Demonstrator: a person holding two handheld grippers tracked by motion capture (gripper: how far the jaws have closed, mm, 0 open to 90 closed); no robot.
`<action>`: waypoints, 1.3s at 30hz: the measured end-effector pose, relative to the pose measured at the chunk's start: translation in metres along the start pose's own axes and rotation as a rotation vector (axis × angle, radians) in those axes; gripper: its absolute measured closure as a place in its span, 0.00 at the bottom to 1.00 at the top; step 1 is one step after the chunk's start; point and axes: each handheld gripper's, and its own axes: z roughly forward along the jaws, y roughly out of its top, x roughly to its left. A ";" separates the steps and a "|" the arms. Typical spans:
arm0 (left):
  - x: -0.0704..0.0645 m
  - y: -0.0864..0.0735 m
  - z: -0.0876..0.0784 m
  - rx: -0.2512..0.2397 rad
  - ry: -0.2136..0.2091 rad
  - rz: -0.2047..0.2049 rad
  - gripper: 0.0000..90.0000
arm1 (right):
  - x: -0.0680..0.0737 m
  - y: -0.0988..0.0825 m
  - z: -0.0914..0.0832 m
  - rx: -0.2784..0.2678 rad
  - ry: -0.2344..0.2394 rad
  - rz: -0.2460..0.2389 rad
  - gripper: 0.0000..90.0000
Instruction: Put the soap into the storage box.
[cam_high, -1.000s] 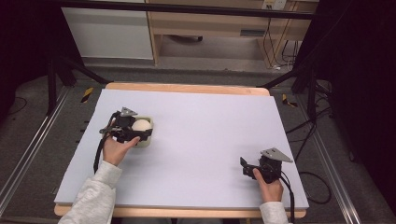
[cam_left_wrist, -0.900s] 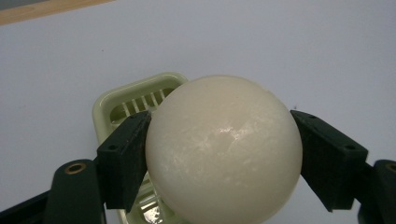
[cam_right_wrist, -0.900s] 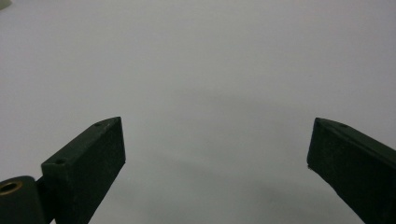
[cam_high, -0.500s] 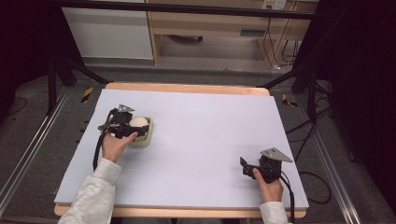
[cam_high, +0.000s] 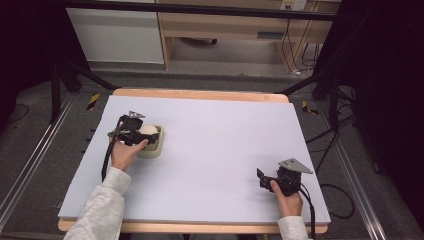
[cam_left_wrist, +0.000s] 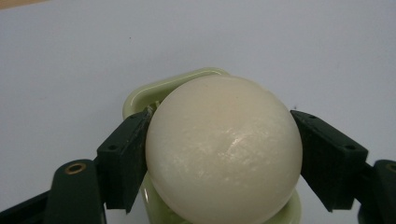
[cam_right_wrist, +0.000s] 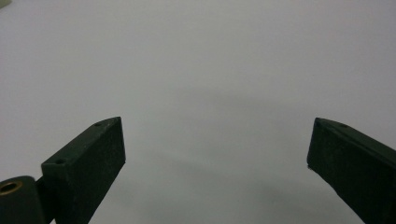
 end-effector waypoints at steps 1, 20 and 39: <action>0.001 0.000 0.002 0.007 -0.002 0.005 0.26 | 0.000 0.000 0.000 0.000 0.000 -0.001 0.05; 0.004 -0.004 0.012 0.033 0.006 -0.005 0.26 | 0.000 0.000 0.000 0.001 0.004 0.003 0.05; 0.003 -0.008 0.019 0.049 -0.002 -0.006 0.26 | 0.000 0.000 0.000 0.000 0.003 -0.001 0.05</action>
